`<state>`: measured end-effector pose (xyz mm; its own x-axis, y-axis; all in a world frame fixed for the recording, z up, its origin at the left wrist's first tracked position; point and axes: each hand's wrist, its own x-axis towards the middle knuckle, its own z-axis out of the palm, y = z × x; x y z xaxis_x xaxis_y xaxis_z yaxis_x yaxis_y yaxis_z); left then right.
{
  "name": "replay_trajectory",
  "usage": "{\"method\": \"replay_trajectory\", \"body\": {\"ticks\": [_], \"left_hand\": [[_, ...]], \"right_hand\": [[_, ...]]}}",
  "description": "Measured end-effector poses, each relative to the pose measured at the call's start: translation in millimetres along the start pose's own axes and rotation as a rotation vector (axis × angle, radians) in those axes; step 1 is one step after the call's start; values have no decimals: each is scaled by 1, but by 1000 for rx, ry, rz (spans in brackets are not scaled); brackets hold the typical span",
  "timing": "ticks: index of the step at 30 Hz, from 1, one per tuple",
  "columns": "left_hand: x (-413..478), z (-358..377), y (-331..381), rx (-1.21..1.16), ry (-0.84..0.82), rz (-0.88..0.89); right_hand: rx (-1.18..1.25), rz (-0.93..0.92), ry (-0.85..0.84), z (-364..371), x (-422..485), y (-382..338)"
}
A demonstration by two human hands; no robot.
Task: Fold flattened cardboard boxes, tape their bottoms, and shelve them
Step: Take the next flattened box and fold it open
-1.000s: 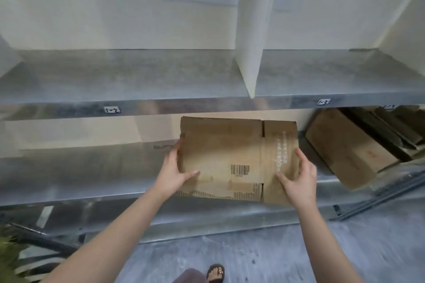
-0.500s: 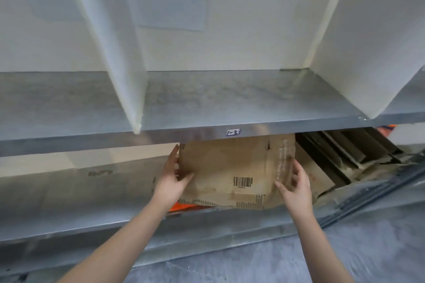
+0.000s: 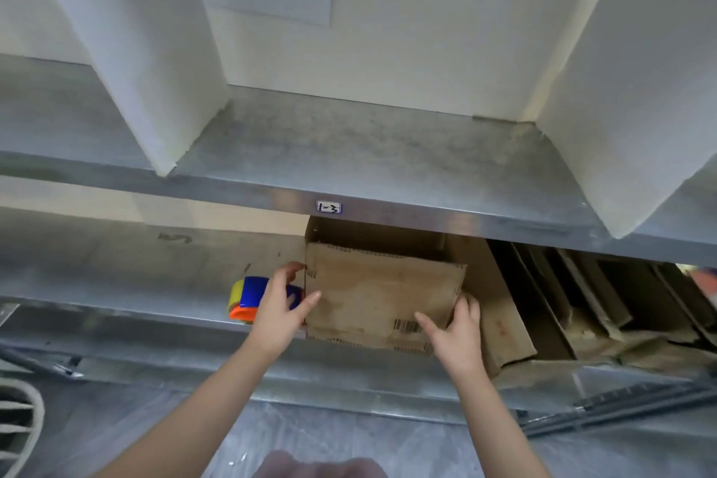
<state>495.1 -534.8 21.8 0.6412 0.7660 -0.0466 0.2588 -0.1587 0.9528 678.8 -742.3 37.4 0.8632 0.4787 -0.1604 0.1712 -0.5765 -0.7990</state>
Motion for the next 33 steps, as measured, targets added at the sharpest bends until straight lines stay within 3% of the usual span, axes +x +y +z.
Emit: {"method": "replay_trajectory", "body": {"ticks": [5, 10, 19, 26, 30, 33], "left_hand": [[-4, -6, 2, -60, -92, -1], [-10, -5, 4, 154, -214, 128], [0, -6, 21, 173, -79, 118], [47, -40, 47, 96, -420, -145], [52, -47, 47, 91, -451, -120], [42, -43, 37, 222, -370, 54]], "right_hand": [[160, -81, 14, -2, -8, 5], [196, -117, 51, -8, -9, 15], [282, -51, 122, -9, -8, 9], [161, 8, -155, -24, 24, -14], [116, -36, -263, -27, 36, -22], [140, -98, -230, -36, 35, -14]]}}
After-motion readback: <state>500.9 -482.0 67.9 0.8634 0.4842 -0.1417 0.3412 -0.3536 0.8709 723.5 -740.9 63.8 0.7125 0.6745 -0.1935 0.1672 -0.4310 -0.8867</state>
